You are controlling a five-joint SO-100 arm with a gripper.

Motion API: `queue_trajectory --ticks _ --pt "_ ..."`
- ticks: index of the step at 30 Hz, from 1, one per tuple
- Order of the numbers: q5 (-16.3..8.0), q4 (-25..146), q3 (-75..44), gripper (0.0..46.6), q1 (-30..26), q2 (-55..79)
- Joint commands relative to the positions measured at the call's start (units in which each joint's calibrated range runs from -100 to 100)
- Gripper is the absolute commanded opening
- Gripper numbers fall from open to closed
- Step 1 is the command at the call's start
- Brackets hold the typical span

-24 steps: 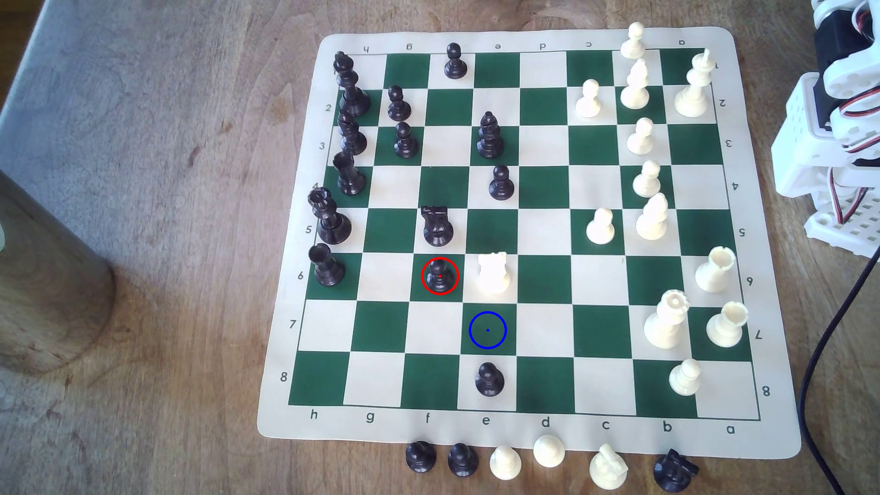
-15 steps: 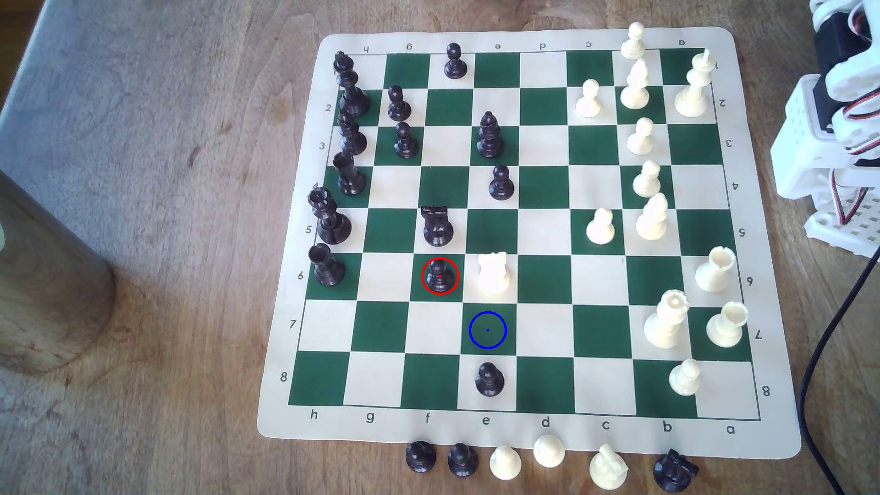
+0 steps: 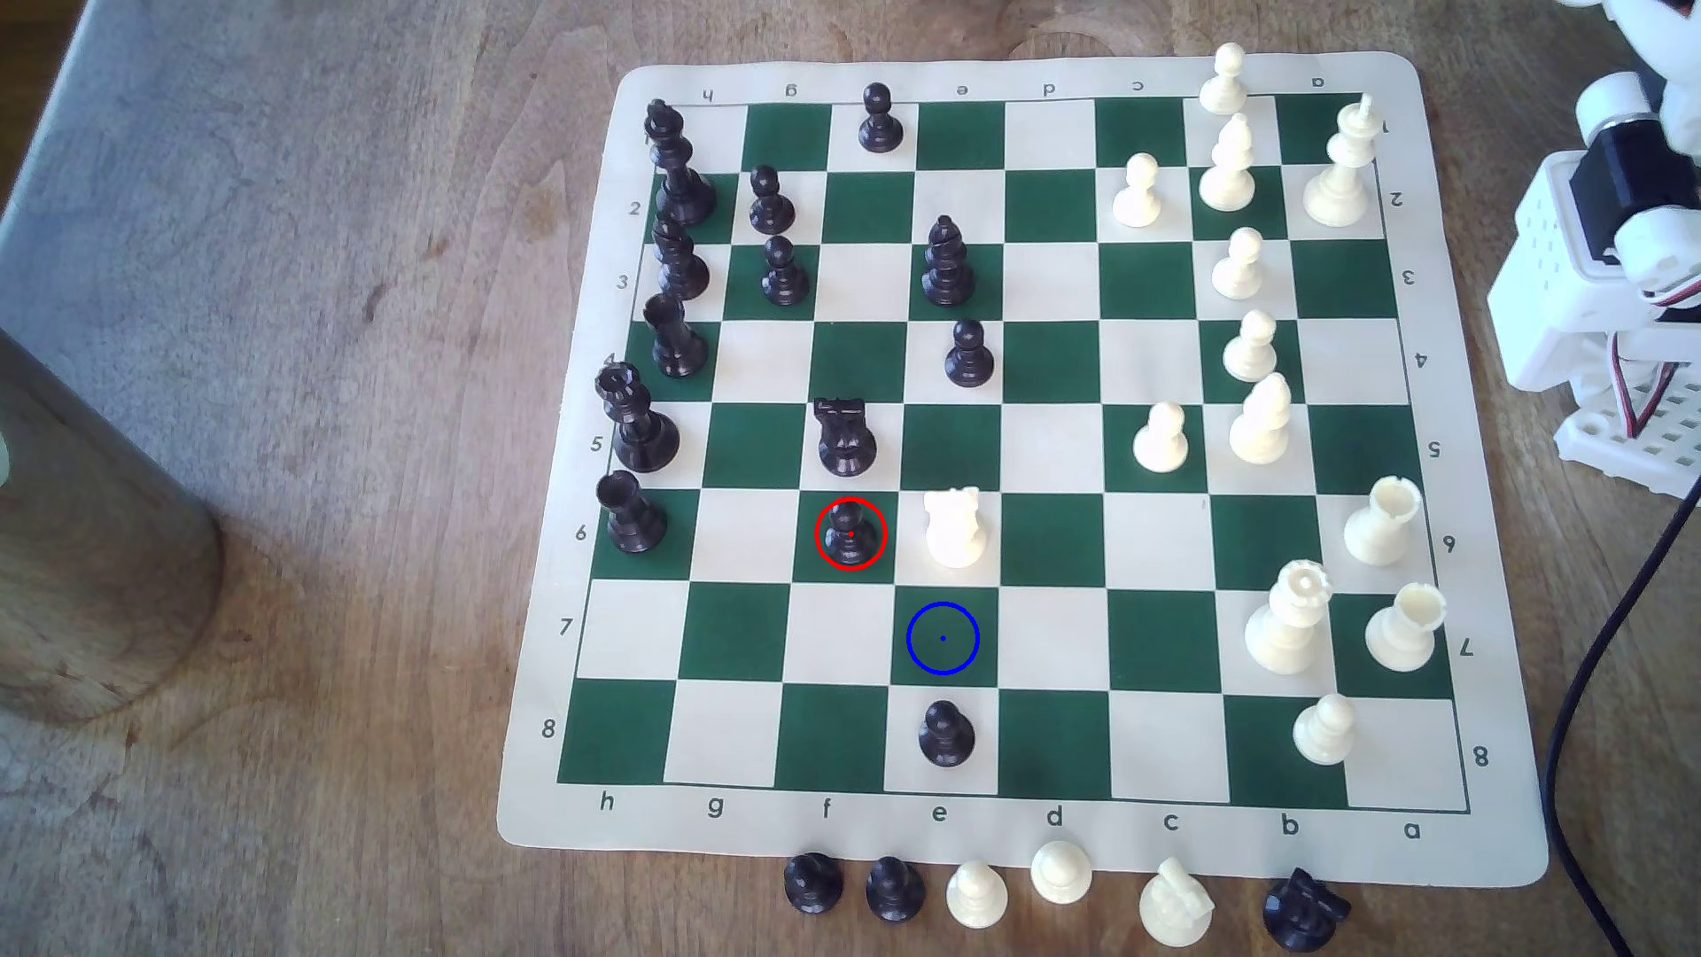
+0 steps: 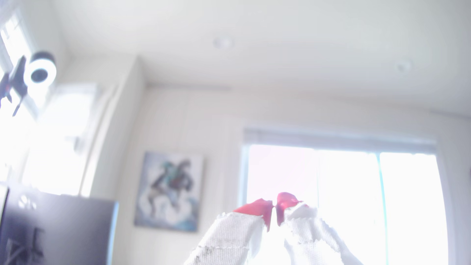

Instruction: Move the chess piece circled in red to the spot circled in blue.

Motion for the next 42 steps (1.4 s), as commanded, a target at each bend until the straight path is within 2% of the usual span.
queue_trajectory --ticks 1,2,5,9,14,19,20,24,28,30,33,39,42 --pt "-0.34 23.45 -12.01 0.2 1.6 -0.11" --pt "-0.34 34.26 -15.36 0.2 2.46 -0.11" --pt "-0.34 43.44 -17.18 0.2 2.46 -0.11" --pt "-0.49 54.98 -18.72 0.2 -0.75 -0.11" --pt "-0.88 68.42 -20.17 0.3 -7.63 3.88" --pt "-2.34 77.92 -26.88 2.5 -15.68 13.47" --pt "-3.32 81.11 -31.41 3.6 -16.86 18.9" --pt "-5.71 82.83 -39.57 5.9 -15.92 31.38" --pt "-6.64 82.91 -45.19 5.8 -19.05 37.66" --pt "-7.47 83.81 -52.63 5.6 -20.22 44.88" --pt "-9.08 83.81 -60.24 5.3 -19.91 53.45" --pt "-11.53 80.78 -64.5 4.8 -19.67 62.62" --pt "-13.28 80.62 -70.31 4.7 -18.11 70.09"
